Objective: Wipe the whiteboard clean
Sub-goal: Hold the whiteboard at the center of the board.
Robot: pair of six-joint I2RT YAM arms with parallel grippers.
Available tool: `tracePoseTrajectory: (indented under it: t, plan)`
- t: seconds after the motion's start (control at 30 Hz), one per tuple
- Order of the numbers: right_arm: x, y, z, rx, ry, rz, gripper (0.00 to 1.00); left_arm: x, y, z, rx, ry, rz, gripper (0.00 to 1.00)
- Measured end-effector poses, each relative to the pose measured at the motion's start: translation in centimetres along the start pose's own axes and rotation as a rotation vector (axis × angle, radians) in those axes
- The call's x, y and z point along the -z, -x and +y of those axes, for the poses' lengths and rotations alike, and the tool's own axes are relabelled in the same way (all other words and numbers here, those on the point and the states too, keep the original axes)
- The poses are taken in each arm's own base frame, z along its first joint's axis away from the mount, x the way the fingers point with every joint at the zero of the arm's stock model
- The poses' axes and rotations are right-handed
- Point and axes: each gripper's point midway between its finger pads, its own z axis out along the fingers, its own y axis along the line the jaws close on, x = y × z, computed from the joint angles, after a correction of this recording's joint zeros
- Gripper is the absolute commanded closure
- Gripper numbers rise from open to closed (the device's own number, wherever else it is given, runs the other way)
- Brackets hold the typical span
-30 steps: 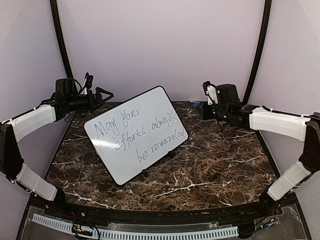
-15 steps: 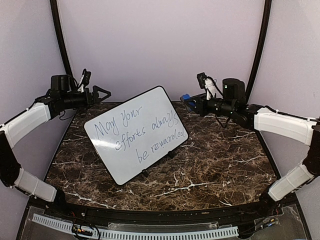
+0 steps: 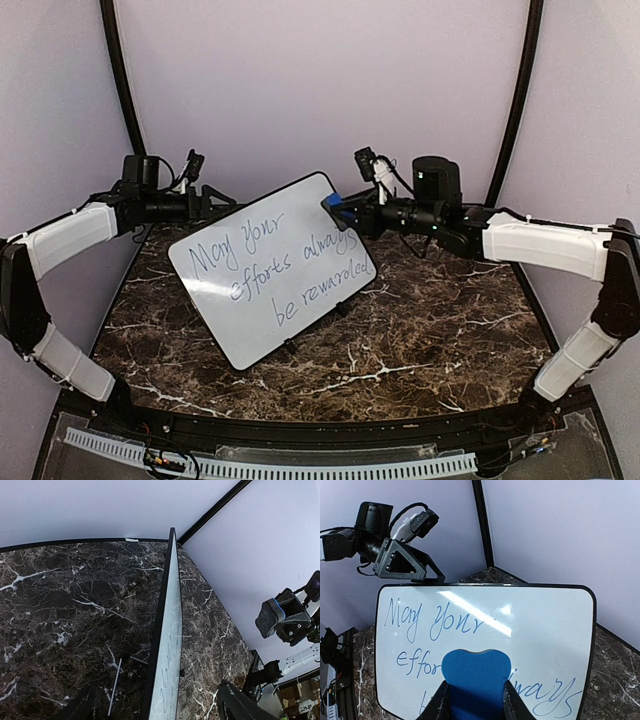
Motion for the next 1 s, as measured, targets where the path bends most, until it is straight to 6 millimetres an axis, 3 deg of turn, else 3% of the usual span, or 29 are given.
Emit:
tracePoseTrajectory:
  t: [0.43, 1.0]
  plan:
    - [-1.6, -1.2, 1.4, 0.006, 0.035, 0.01, 0.72, -1.5, 0.1, 0.0, 0.021, -0.047, 0.019, 0.6]
    - [-2.2, -1.7, 1.9, 0.007, 0.046, 0.025, 0.73, -1.9, -0.4, 0.0, 0.021, -0.077, 0.028, 0.57]
